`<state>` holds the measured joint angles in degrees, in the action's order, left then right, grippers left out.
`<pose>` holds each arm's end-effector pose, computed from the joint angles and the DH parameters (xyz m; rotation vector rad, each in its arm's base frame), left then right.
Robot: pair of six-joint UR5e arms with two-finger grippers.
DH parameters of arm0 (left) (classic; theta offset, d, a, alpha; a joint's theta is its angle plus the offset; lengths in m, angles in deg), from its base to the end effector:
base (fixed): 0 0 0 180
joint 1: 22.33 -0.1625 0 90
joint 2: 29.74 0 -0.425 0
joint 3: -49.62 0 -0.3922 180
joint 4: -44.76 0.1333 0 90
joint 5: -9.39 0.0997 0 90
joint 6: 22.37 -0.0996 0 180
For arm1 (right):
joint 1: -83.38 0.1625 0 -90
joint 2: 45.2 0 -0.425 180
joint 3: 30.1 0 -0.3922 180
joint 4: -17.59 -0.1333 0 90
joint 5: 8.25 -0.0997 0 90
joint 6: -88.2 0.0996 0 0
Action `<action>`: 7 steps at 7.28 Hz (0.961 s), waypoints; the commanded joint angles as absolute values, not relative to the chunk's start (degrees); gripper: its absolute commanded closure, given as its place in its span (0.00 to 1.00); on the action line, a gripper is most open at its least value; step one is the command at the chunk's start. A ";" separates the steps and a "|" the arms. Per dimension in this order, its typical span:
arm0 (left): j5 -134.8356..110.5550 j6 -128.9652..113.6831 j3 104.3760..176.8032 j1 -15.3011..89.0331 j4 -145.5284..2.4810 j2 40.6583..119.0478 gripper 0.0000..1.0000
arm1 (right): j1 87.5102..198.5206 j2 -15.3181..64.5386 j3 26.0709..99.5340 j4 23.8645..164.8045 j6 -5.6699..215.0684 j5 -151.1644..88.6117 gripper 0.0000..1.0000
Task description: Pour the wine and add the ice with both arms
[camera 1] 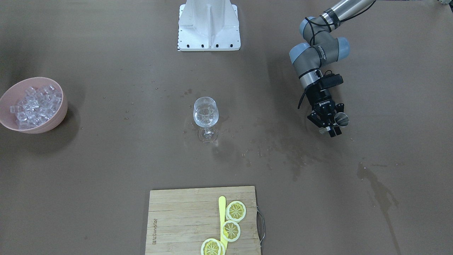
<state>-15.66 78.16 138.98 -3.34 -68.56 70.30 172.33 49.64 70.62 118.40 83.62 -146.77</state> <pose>0.4641 -0.3961 0.4985 1.1636 0.4358 -0.7720 0.0505 -0.4489 0.6201 -0.0547 -0.8485 -0.0558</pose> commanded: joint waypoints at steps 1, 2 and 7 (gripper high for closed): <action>-15.57 79.65 138.48 -3.35 -68.54 70.28 0.64 | 172.33 49.64 70.53 118.40 83.54 -146.77 0.00; -15.57 80.37 137.78 -3.35 -68.62 70.37 0.64 | 172.33 49.64 70.53 118.40 83.63 -146.68 0.00; -15.57 79.85 137.95 -3.35 -68.54 70.19 0.03 | 172.33 49.64 70.70 118.40 83.54 -146.77 0.00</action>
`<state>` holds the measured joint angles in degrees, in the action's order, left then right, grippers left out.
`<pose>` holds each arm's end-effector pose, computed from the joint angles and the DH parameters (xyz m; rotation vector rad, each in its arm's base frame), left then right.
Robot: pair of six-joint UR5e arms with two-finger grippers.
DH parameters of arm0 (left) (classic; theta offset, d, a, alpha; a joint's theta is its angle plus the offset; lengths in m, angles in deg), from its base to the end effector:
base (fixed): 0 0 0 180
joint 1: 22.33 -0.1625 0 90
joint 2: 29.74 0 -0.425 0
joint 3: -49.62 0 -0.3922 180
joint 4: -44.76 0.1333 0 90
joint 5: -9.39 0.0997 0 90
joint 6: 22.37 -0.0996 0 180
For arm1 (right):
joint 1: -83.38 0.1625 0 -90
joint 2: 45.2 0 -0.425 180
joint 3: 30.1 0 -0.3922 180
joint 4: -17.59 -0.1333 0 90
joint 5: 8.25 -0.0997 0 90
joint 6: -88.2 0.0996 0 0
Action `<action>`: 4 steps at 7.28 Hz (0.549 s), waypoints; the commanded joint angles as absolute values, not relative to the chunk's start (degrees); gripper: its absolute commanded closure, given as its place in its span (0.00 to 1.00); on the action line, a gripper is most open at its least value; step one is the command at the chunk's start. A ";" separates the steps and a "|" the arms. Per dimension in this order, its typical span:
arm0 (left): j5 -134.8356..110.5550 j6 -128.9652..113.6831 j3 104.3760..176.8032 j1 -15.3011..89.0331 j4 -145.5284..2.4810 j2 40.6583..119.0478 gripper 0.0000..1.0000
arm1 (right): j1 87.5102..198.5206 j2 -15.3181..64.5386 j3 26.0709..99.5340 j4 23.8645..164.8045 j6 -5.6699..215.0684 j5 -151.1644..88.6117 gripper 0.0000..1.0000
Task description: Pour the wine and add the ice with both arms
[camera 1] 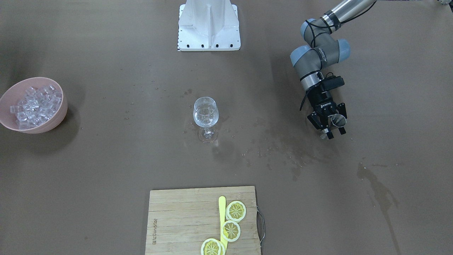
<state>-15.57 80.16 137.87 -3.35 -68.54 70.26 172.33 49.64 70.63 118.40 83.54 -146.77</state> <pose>0.4652 -0.3965 0.5084 1.1608 0.4380 -0.7915 0.0505 -0.4489 0.6200 -0.0540 -0.8485 -0.0572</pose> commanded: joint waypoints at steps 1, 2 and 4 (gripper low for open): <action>-15.66 79.41 138.65 -3.35 -68.54 69.84 0.02 | 172.33 49.64 70.71 118.40 83.54 -146.77 0.00; -15.66 79.23 139.35 -3.35 -68.54 69.66 0.02 | 172.33 49.64 70.79 118.40 83.54 -146.77 0.00; -15.66 79.06 140.58 -3.35 -68.54 68.88 0.02 | 172.33 49.64 70.71 118.40 83.54 -146.77 0.00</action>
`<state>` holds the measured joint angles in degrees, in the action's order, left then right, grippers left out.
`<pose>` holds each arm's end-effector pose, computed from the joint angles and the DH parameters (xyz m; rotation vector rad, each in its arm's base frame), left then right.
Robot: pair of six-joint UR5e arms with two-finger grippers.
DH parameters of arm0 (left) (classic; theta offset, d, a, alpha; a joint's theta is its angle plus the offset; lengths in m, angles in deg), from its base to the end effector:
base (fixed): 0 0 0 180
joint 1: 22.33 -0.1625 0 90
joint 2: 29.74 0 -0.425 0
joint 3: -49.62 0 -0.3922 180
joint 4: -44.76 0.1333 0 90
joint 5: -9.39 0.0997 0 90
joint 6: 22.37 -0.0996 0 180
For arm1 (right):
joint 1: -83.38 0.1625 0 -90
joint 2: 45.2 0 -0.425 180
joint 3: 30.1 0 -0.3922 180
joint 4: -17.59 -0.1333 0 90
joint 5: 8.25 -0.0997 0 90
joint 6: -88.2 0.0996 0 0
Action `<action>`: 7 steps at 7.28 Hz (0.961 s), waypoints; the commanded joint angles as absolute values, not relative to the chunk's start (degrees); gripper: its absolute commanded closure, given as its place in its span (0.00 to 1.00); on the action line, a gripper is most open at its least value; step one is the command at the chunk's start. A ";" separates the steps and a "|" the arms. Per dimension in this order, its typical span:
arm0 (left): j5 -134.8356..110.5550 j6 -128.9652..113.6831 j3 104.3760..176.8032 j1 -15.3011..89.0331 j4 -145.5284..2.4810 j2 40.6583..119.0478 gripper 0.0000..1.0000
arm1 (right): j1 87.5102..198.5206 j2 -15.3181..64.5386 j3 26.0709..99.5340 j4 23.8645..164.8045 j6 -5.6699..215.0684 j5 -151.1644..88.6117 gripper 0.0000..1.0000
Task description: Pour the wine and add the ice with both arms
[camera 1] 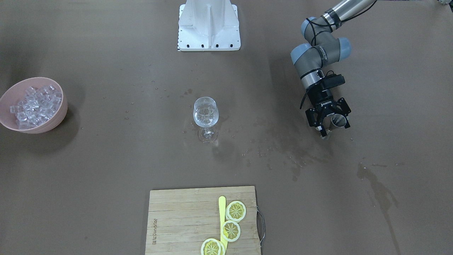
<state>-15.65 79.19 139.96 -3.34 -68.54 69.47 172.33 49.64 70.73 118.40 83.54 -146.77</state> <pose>0.4581 -0.3941 0.4983 1.1612 0.4488 -0.7888 0.0505 -0.4490 0.6192 -0.0523 -0.8485 -0.0580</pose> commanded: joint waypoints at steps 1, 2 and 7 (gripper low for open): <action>-15.66 78.97 141.81 -3.35 -68.54 68.52 0.02 | 172.33 49.64 70.71 118.40 83.54 -146.77 0.00; -15.74 78.97 143.73 -3.69 -68.54 66.52 0.02 | 172.33 49.64 70.71 118.40 83.54 -146.77 0.00; -15.66 78.97 148.93 -6.86 -68.54 64.65 0.02 | 172.33 49.72 70.79 118.40 83.54 -146.77 0.00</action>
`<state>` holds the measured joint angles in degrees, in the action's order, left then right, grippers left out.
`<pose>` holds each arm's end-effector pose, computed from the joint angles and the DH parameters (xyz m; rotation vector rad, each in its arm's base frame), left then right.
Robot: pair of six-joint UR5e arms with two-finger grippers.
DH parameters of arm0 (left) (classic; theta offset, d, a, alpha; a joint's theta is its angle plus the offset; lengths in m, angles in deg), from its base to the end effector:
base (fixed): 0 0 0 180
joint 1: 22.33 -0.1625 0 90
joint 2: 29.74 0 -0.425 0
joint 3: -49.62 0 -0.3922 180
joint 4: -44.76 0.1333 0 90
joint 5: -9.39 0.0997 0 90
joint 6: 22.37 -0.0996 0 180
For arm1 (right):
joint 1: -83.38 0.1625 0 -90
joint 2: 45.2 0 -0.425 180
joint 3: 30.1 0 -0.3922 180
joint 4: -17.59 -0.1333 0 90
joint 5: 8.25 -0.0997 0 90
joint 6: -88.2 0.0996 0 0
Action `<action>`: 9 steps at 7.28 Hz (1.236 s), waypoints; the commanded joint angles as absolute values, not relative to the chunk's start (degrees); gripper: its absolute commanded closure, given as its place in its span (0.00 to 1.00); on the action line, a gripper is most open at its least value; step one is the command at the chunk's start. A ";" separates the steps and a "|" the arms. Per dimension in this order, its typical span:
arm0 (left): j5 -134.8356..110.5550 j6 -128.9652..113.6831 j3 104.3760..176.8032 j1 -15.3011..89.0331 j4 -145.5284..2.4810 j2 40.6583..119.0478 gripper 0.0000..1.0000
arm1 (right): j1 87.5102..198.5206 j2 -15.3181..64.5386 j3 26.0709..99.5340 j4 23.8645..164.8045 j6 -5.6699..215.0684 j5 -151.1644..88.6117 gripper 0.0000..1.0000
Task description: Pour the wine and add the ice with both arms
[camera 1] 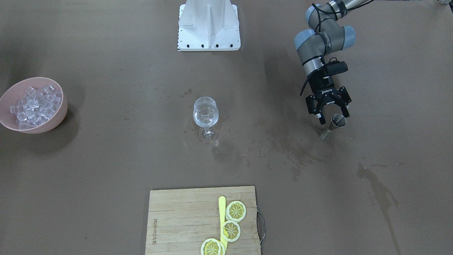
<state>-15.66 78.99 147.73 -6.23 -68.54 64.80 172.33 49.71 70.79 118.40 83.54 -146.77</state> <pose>0.4393 -0.3595 0.4759 1.1429 0.5242 -0.7708 0.0505 -0.4485 0.6192 -0.0525 -0.8485 -0.0579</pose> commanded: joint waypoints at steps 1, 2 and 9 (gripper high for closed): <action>-15.74 78.88 150.24 -7.38 -68.36 63.78 0.02 | 172.33 49.72 70.79 118.40 83.54 -146.77 0.00; -15.66 78.88 152.87 -8.26 -68.36 61.43 0.02 | 172.33 49.72 70.79 118.40 83.54 -146.77 0.00; -25.19 57.03 172.21 -7.66 -65.72 56.83 0.02 | 171.80 49.03 74.48 118.58 83.54 -146.76 0.00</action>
